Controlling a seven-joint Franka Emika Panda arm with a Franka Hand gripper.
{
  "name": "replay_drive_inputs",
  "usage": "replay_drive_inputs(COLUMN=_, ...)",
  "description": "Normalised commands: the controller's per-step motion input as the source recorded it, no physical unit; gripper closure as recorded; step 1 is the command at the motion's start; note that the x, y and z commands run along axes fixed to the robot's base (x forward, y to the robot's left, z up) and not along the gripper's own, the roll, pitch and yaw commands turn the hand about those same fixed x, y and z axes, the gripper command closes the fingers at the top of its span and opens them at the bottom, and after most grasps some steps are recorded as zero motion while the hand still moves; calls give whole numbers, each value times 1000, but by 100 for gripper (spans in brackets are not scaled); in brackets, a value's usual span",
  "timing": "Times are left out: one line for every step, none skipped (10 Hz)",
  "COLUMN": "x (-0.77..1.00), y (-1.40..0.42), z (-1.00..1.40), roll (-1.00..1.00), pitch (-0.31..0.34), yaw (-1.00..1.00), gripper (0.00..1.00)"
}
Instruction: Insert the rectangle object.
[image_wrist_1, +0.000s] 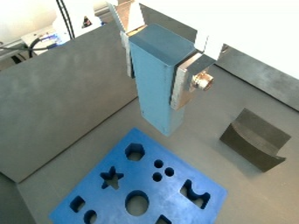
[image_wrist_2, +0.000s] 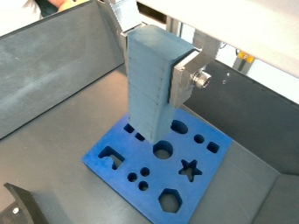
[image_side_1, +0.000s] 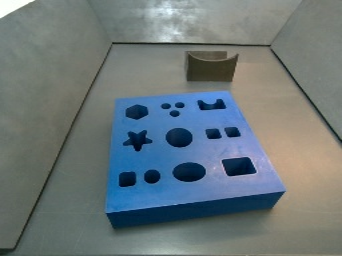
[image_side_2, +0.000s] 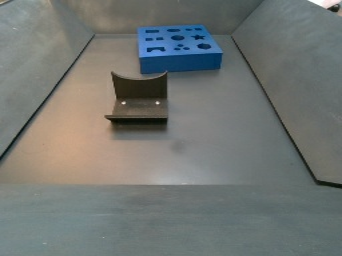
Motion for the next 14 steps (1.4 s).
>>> replay_drive_inputs(x=28, y=-32, z=-16, roll=-42, pitch=239, yaw=-126, gripper=100)
replay_drive_inputs(x=42, y=-27, z=-8, roll=-42, pitch=221, yaw=-91, gripper=100)
replay_drive_inputs(x=48, y=-23, z=10, roll=-38, pitch=207, yaw=-66, gripper=100)
replay_drive_inputs(x=-30, y=68, z=57, roll=91, pitch=201, yaw=-84, gripper=100)
replay_drive_inputs(x=609, y=-614, z=-806, roll=-119, pitch=-59, yaw=197, gripper=100)
replay_drive_inputs(x=611, y=-611, z=-809, roll=-119, pitch=-56, yaw=197, gripper=100)
replay_drive_inputs(x=603, y=-634, z=-783, roll=-126, pitch=-56, yaw=171, gripper=100)
replay_drive_inputs(x=609, y=-623, z=-800, roll=-120, pitch=-50, yaw=189, gripper=100)
replay_drive_inputs(x=637, y=-571, z=-846, roll=-104, pitch=-23, yaw=243, gripper=100)
replay_drive_inputs(x=769, y=-371, z=-866, roll=-123, pitch=0, yaw=277, gripper=100)
replay_drive_inputs(x=906, y=-94, z=-794, roll=-153, pitch=0, yaw=191, gripper=100)
replay_drive_inputs(x=946, y=-34, z=-597, roll=-64, pitch=0, yaw=157, gripper=100)
replay_drive_inputs(x=966, y=-197, z=-657, roll=-41, pitch=0, yaw=100, gripper=100)
replay_drive_inputs(x=980, y=-311, z=-726, roll=-26, pitch=0, yaw=54, gripper=100)
